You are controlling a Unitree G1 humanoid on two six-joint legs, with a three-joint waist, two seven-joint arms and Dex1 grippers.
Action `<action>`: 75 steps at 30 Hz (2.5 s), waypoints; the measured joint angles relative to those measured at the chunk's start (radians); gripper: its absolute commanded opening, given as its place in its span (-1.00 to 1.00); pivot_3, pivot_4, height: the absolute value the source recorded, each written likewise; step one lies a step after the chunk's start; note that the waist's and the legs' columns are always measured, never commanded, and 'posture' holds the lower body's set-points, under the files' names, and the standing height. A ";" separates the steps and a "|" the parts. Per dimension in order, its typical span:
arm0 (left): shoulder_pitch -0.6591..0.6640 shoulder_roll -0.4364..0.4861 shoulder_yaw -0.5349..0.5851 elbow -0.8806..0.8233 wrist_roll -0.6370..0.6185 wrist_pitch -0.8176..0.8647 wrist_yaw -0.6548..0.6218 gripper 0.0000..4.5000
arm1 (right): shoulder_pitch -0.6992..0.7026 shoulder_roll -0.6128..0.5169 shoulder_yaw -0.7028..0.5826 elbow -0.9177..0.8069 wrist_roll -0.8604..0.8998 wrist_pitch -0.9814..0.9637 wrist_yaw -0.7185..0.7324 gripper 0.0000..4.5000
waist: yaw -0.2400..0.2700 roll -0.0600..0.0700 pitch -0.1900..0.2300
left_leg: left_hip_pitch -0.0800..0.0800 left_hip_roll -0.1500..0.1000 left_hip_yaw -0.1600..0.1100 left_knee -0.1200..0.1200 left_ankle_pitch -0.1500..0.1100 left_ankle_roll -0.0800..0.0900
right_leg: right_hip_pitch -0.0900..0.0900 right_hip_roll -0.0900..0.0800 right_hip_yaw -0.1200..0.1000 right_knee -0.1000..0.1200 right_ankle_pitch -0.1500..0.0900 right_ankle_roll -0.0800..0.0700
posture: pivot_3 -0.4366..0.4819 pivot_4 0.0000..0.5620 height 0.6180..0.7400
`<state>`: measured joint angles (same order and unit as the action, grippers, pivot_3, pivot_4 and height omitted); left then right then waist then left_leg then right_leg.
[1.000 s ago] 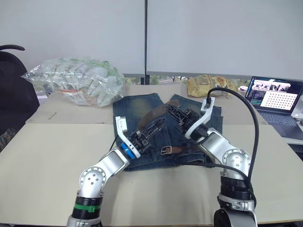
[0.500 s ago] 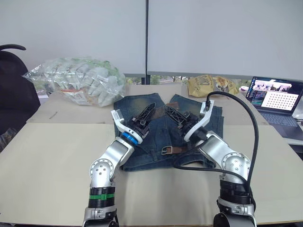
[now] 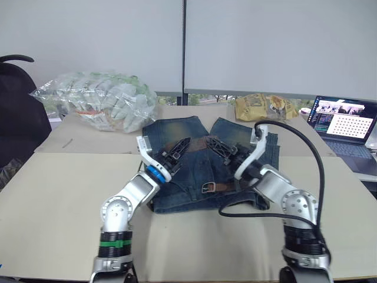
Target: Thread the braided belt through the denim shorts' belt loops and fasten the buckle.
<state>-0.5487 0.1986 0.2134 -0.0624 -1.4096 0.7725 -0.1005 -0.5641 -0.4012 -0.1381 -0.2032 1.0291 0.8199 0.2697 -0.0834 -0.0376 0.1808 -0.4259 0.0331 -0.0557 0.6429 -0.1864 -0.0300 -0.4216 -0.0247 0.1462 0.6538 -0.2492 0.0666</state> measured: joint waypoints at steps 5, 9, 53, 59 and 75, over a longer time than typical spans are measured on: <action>0.004 0.208 -0.001 0.027 0.038 0.125 -0.155 -1.00 | 0.042 -0.211 0.104 -0.016 -0.187 -0.080 0.287 0.93 | -0.004 0.000 0.000 | 0.000 0.001 0.000 -0.001 0.000 0.000 | -0.001 0.001 0.000 -0.001 -0.004 0.006 | -0.05 -0.47 1.00; -0.003 0.374 0.013 0.133 0.136 0.159 -0.304 -1.00 | 0.069 -0.284 0.133 -0.016 -0.283 -0.134 0.423 0.97 | -0.008 0.000 0.000 | 0.001 0.001 0.000 -0.001 0.000 0.000 | 0.000 0.001 0.000 -0.002 -0.005 0.006 | -0.05 -0.47 1.00; 0.057 0.025 0.118 0.036 0.362 0.415 0.144 -1.00 | 0.226 -0.261 0.244 -0.133 -0.566 -0.231 0.553 0.97 | 0.034 -0.001 0.000 | -0.001 0.000 0.000 -0.001 0.001 -0.003 | 0.001 -0.001 -0.001 -0.005 0.002 -0.001 | -0.05 -0.47 1.00; 0.050 0.023 0.122 0.005 0.343 0.470 0.187 -1.00 | 0.227 -0.259 0.243 -0.135 -0.573 -0.228 0.546 0.97 | 0.035 -0.001 0.000 | -0.001 0.000 0.000 -0.001 0.001 -0.003 | 0.001 -0.001 -0.001 -0.005 0.002 -0.001 | -0.05 -0.47 1.00; 0.058 -0.125 0.128 -0.009 0.388 0.441 0.302 -1.00 | 0.250 -0.237 0.242 -0.161 -0.573 -0.210 0.514 0.97 | 0.040 -0.001 0.000 | 0.000 0.000 0.000 -0.001 0.001 -0.003 | 0.002 -0.002 -0.001 -0.006 0.002 -0.001 | -0.05 -0.47 1.00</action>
<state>-0.4907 0.0732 0.3414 -0.0713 -1.0213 1.2132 0.2015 -0.3142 -0.6386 0.1036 -0.3644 0.4557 0.6098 0.7839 -0.0436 -0.0388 0.1808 -0.4263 0.0327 -0.0560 0.6418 -0.1851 -0.0330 -0.4197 -0.0262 0.1453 0.6482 -0.2474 0.0659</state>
